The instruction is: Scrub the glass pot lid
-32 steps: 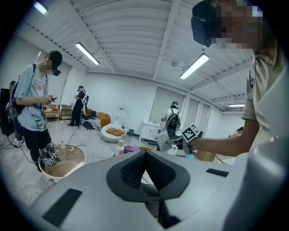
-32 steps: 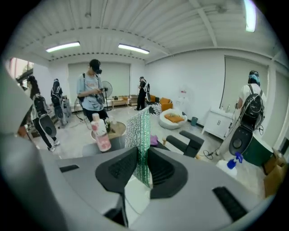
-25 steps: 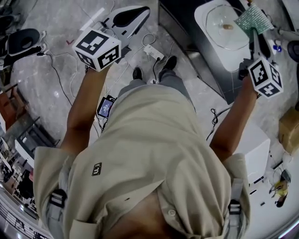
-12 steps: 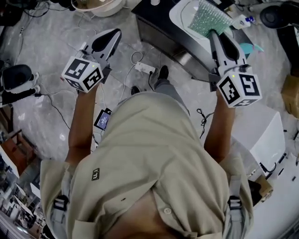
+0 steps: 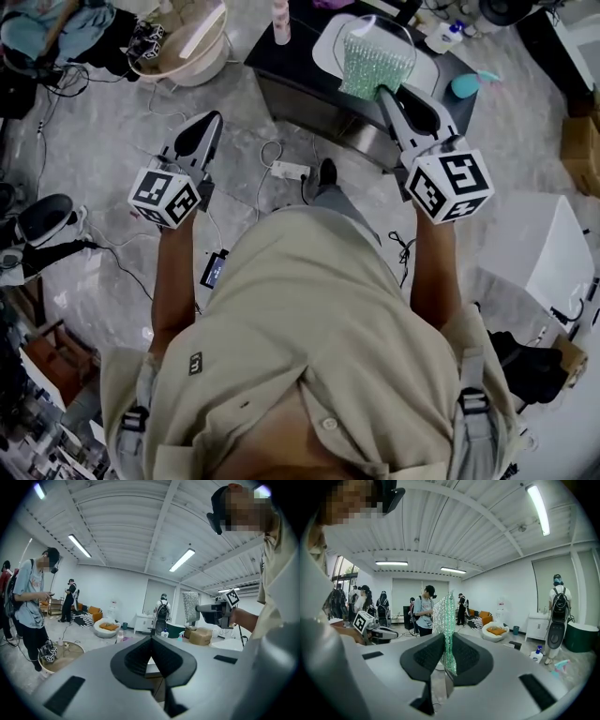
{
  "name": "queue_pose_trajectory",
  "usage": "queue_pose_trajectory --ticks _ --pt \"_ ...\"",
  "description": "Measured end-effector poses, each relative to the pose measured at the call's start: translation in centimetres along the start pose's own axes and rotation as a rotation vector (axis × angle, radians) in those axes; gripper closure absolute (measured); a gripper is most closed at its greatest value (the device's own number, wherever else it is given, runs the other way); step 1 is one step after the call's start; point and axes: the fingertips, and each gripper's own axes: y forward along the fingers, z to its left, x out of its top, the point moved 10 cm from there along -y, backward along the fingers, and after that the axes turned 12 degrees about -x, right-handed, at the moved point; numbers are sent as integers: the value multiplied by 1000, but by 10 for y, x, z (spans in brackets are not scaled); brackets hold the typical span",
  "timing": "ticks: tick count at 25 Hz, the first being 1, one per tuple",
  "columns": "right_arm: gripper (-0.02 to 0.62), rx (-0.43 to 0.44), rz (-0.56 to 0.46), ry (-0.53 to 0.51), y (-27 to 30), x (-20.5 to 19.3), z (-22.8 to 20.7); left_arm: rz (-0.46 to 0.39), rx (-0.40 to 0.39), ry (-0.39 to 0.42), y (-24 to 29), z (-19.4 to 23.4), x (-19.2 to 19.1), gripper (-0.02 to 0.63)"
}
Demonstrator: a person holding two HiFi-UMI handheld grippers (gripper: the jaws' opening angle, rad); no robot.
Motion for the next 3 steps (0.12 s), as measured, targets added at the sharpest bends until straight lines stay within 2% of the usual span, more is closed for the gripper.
queue_pose_trajectory --ticks 3 --pt "528 -1 -1 -5 -4 0 12 1 8 -8 -16 0 -5 592"
